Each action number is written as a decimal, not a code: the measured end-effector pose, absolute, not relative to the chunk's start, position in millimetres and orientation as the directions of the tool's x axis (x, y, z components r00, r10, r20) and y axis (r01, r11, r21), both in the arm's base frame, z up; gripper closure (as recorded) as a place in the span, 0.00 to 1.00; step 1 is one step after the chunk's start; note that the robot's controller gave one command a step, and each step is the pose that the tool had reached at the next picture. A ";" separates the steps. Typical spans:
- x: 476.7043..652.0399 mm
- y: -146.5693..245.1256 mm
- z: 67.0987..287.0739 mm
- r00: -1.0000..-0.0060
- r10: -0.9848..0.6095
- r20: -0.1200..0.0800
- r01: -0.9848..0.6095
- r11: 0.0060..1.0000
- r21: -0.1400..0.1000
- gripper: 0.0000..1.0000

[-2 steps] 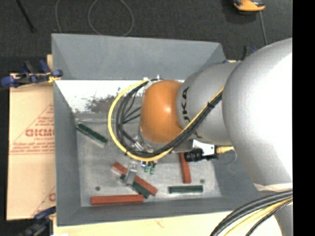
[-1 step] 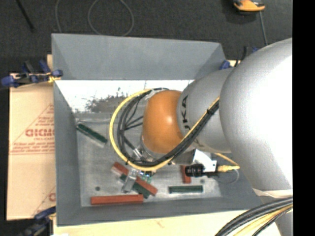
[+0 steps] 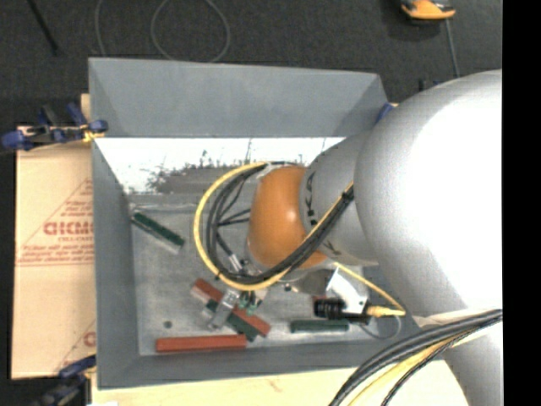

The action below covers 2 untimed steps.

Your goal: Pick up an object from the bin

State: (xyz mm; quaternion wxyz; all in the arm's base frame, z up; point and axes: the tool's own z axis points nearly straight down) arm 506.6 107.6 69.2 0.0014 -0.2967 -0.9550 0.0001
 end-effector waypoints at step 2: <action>507.2 107.8 69.7 -0.824 0.567 0.002 0.567 0.824 0.001 1.00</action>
Offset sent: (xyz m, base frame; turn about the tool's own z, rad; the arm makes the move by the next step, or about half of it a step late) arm 0.0000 0.0000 0.0000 0.0000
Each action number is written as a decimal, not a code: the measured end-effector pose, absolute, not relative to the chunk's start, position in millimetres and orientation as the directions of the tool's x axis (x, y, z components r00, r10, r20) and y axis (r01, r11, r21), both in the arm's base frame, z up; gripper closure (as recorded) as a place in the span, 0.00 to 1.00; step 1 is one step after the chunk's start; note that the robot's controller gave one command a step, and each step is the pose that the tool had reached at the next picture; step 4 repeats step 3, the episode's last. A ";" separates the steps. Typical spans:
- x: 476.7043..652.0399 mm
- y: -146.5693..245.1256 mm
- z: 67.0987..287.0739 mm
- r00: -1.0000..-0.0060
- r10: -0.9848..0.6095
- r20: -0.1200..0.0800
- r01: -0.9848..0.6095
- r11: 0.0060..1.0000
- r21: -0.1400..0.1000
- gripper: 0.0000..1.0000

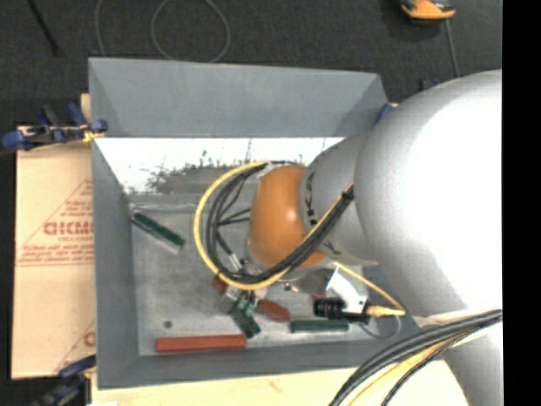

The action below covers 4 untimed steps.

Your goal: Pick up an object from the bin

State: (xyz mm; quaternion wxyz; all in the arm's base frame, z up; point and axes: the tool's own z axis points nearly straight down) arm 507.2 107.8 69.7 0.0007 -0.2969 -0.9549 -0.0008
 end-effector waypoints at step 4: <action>510.2 107.4 136.7 -0.827 0.562 -0.002 0.562 0.827 0.003 1.00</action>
Offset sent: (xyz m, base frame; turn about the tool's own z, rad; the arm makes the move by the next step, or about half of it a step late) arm 0.0001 0.0001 0.0074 0.0000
